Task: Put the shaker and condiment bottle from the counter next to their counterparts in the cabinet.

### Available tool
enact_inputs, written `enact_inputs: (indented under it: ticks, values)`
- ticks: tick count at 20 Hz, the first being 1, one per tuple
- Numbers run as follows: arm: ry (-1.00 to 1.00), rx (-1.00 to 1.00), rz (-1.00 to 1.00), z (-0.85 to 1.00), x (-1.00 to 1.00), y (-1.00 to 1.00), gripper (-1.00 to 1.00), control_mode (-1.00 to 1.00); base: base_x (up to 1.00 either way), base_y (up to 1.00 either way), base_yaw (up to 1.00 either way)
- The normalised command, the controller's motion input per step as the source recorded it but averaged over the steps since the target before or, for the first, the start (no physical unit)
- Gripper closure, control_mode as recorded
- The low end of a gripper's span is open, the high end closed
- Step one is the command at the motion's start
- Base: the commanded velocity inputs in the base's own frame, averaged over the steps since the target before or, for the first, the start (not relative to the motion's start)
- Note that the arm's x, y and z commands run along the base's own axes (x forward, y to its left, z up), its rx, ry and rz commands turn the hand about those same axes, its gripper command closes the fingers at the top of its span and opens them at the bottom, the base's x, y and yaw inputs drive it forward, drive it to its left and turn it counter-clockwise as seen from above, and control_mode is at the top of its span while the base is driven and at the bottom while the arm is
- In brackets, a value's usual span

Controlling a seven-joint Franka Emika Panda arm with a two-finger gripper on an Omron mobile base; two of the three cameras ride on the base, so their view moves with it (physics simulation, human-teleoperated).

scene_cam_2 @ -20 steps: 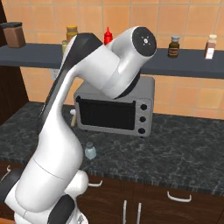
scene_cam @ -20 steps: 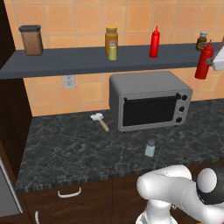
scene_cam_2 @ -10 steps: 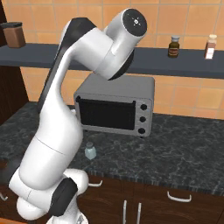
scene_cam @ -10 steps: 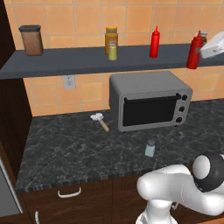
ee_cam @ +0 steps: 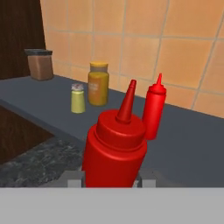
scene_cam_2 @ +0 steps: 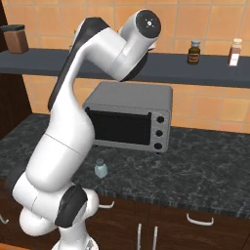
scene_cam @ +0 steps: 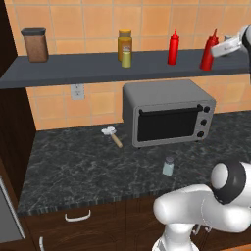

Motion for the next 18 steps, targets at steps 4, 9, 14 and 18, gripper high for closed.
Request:
enact_inputs:
  ticks: [4,9,14,18]
  values:
    - [0.00,0.00,-0.05,0.00,0.24,0.00,1.00,-1.00,0.00,0.00,0.00]
    - [0.00,0.00,-0.03,-0.03,0.30,0.01,1.00,-1.00,0.00,0.00,0.00]
    - [0.00,0.00,-0.01,-0.03,0.37,0.01,1.00,-1.00,0.00,0.00,0.00]
    - [0.00,0.00,-0.01,0.00,0.31,0.00,1.00,-1.00,0.00,0.00,0.00]
